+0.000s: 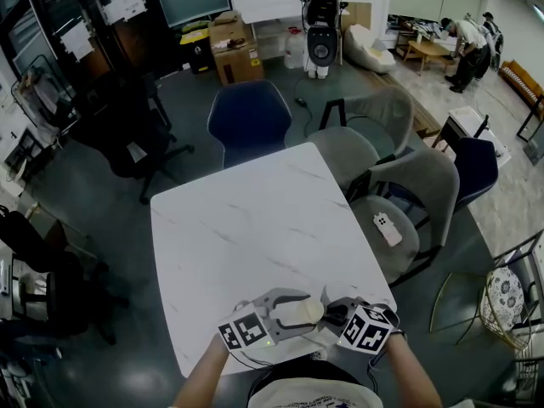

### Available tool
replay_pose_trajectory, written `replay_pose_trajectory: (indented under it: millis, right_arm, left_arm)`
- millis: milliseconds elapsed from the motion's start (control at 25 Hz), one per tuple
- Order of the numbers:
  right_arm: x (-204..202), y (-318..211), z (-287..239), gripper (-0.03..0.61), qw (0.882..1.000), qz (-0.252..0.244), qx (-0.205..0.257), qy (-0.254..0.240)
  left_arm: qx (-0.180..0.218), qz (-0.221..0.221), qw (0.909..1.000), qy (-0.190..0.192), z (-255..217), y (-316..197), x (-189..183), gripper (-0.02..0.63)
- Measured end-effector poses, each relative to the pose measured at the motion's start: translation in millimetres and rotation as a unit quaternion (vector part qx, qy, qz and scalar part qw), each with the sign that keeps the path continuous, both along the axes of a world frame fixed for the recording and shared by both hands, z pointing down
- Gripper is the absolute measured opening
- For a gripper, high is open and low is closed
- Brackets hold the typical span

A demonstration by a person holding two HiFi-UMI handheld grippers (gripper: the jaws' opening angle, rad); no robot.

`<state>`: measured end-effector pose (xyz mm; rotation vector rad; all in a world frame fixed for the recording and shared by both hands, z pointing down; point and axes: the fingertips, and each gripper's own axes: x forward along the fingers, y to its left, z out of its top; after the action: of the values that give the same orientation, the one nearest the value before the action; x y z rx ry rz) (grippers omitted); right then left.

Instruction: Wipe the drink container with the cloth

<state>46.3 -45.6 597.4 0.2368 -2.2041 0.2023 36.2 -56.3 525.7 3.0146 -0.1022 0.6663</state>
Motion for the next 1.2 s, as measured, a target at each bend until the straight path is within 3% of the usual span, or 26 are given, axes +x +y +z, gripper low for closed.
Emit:
replay_pose_trajectory:
  millis: [600, 720, 960, 1200]
  right_arm:
    - [0.3, 2.5, 41.6, 0.046, 0.999, 0.039, -0.022, 0.013]
    - [0.2, 2.9, 48.3, 0.046, 0.998, 0.048, -0.031, 0.011]
    - [0.4, 3.0, 56.6, 0.046, 0.998, 0.056, -0.037, 0.01]
    - [-0.5, 4.3, 60.8, 0.047, 0.997, 0.058, -0.041, 0.013]
  left_arm:
    - [0.022, -0.035, 0.9991, -0.008, 1.5, -1.1, 3.2, 0.279]
    - [0.024, -0.079, 0.9966, -0.005, -0.2, -2.3, 2.5, 0.279]
    - [0.013, -0.185, 0.9814, 0.052, -12.1, -6.5, 3.9, 0.279]
    - [0.022, -0.255, 0.9654, 0.047, -12.1, -8.0, 0.9, 0.279]
